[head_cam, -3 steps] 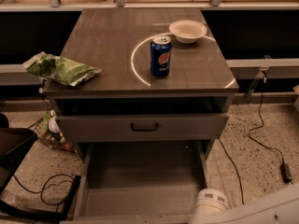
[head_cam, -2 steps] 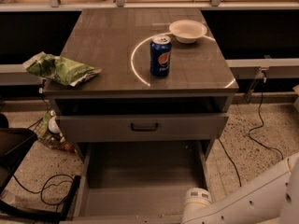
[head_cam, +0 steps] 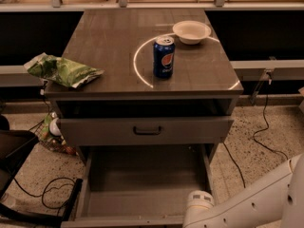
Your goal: Close middle drawer
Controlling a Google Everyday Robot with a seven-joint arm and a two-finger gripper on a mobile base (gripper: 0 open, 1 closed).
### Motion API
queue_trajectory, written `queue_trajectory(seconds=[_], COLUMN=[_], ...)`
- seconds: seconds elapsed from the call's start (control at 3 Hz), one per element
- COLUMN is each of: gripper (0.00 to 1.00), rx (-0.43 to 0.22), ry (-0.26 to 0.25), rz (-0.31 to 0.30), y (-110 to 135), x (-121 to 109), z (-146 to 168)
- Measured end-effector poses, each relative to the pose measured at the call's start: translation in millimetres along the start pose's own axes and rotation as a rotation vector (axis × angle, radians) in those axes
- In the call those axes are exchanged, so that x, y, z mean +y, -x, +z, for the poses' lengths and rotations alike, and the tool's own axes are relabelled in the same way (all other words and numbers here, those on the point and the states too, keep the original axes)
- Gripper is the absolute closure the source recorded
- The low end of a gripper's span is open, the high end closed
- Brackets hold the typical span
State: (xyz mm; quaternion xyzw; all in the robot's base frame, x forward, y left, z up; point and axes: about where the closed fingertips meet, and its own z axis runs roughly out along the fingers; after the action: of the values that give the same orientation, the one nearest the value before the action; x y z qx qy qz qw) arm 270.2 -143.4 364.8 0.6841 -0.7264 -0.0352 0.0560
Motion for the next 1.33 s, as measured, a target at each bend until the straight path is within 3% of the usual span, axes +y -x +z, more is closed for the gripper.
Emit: queue_trajectory(seconds=[0.67, 1.0, 1.33], gripper=[1.0, 1.0, 1.0], rx=[-0.026, -0.041, -0.065], ry=[-0.172, -0.285, -0.359], rz=[-0.043, -0.077, -0.114], y=[27.9, 49.2, 71.6], x=[-43.8, -75.6, -105.5], z=[-30.9, -58.5, -71.8])
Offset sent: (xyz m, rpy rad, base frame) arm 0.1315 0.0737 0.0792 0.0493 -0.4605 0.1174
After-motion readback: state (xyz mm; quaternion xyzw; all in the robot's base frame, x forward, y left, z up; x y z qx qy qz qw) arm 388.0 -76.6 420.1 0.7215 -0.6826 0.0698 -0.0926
